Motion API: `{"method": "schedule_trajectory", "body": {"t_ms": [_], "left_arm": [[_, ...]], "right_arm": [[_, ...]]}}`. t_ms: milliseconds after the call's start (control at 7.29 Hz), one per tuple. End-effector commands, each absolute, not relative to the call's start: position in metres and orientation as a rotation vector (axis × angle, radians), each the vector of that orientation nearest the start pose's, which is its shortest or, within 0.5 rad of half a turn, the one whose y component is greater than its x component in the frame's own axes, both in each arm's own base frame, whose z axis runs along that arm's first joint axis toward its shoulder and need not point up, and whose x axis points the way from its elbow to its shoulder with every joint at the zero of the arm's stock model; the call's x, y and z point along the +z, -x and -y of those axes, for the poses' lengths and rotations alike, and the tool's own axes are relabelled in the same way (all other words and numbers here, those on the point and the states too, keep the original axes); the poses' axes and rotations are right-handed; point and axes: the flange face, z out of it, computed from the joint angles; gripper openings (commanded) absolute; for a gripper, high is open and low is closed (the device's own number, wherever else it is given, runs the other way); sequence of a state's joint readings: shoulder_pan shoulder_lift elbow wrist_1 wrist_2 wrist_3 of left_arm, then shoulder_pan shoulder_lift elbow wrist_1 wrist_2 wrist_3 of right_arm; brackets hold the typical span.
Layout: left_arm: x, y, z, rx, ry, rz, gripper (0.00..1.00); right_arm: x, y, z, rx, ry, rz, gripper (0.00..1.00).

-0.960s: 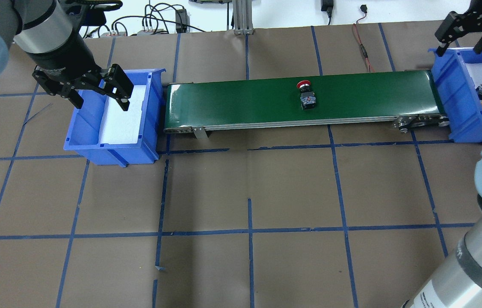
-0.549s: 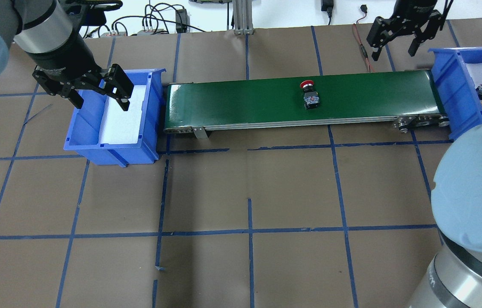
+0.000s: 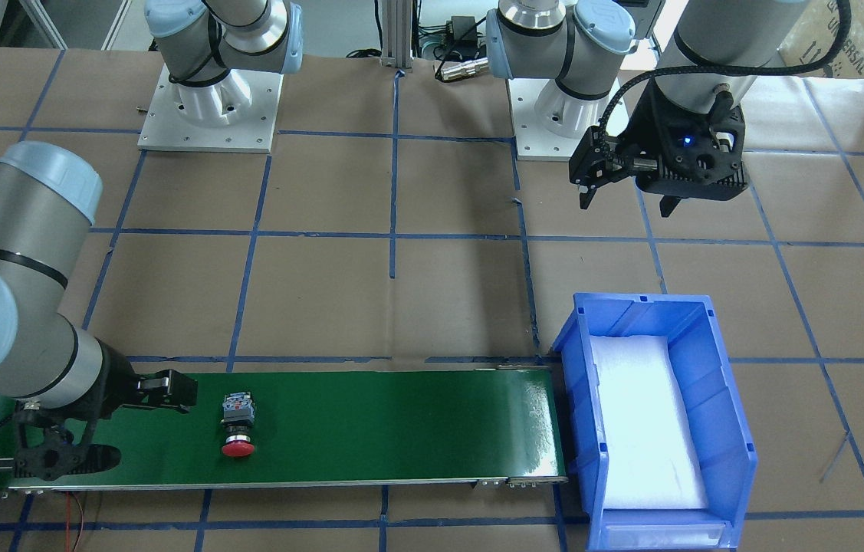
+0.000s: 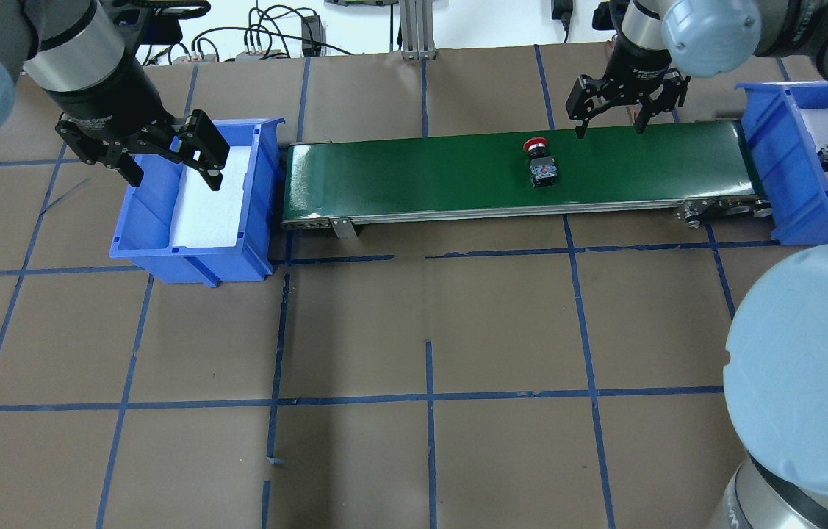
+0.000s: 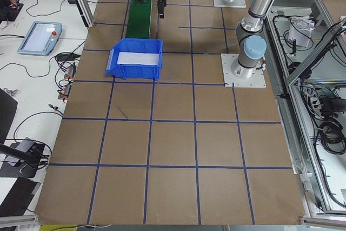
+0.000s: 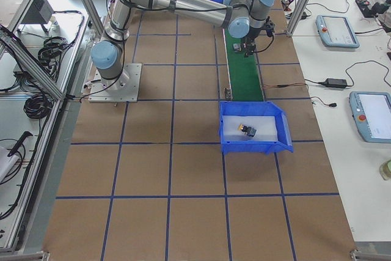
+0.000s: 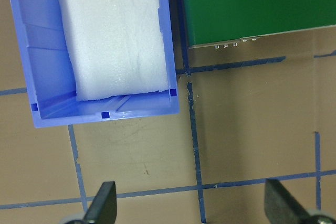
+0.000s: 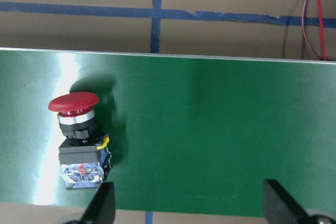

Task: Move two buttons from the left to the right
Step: 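Move the right gripper back over the red button and grasp it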

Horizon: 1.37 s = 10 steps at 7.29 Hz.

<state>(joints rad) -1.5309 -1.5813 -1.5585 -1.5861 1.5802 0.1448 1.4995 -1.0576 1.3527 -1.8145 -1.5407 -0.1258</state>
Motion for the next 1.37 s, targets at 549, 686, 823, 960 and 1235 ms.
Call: {"method": "schedule_trajectory", "body": {"t_ms": [549,686,823,960,1235], "left_arm": [[0.488,0.112,0.500,0.021,-0.163,-3.128,1.00],[0.488,0.113,0.499,0.020,-0.163,-3.129,1.00],[0.488,0.113,0.499,0.020,-0.163,-3.129,1.00],[0.487,0.112,0.500,0.023,-0.161,-3.129,1.00],[0.488,0.113,0.499,0.020,-0.166,-3.129,1.00]], "right_arm": [[0.265,-0.126,0.672,0.092,0.074,-3.097,0.98],[0.255,-0.127,0.668,0.085,0.081,-3.099,0.98],[0.249,-0.126,0.665,0.095,0.084,-3.103,0.97],[0.251,-0.122,0.665,0.091,0.082,-3.109,0.88],[0.258,-0.117,0.669,0.069,0.075,-3.110,0.50]]}}
